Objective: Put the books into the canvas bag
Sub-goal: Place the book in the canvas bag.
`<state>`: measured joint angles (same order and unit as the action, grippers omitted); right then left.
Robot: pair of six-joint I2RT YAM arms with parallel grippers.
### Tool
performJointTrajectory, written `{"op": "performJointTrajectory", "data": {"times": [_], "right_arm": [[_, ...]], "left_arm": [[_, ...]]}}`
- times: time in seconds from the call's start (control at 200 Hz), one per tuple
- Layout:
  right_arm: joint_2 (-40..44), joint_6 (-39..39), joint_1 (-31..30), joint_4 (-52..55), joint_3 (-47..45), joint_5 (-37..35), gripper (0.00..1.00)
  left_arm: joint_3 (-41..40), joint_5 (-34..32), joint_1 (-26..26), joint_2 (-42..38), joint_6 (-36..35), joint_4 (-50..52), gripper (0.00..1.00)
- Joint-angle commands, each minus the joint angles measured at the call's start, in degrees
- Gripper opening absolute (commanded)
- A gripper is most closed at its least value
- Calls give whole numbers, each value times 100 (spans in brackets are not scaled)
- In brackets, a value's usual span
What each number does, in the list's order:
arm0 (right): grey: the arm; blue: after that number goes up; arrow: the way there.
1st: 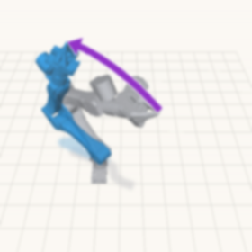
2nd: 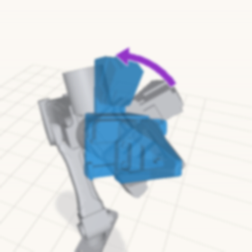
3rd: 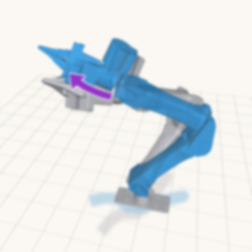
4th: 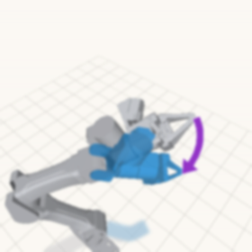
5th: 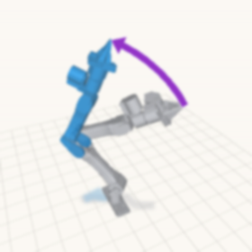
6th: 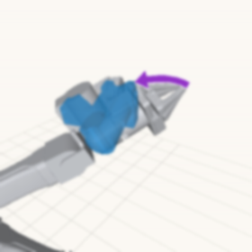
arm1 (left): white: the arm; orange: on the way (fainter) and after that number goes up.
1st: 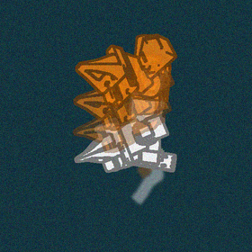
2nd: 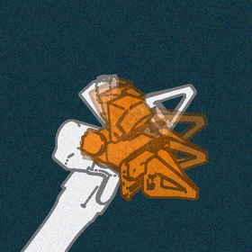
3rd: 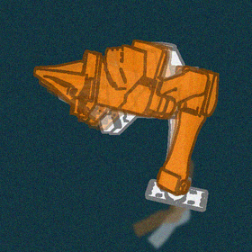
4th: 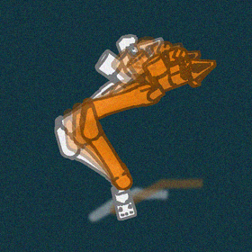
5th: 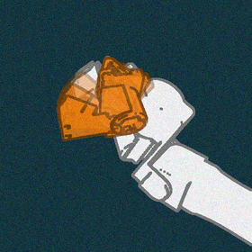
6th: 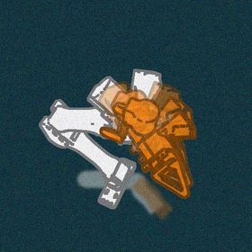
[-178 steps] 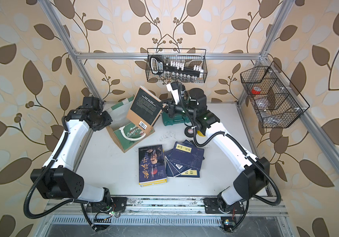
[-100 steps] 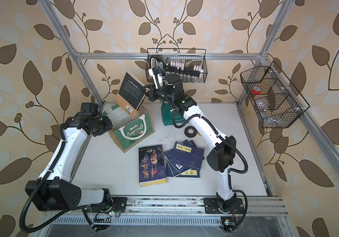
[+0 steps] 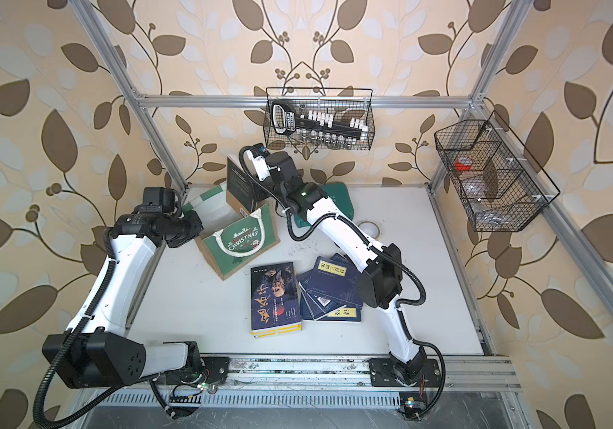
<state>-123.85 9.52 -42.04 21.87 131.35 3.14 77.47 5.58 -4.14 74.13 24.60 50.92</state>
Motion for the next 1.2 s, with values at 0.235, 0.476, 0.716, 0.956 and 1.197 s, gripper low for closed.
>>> {"op": "performJointTrajectory", "data": {"times": [0.235, 0.476, 0.716, 0.956, 1.197], "right_arm": [[-406, -366, -262, -141, 83, -961, 0], [-705, -311, -248, -6, 90, -860, 0], [-910, -287, -184, 30, 19, -714, 0], [-992, -104, -86, 23, -79, -446, 8], [-953, -106, -85, 14, -215, -444, 19]], "left_arm": [[-267, 466, 19, -259, -30, -344, 0], [-448, 483, 19, -311, -113, -511, 0], [-523, 665, 19, -320, -166, -635, 0], [-524, 767, 19, -318, -173, -693, 0], [-505, 838, 22, -263, -158, -706, 0]]}}
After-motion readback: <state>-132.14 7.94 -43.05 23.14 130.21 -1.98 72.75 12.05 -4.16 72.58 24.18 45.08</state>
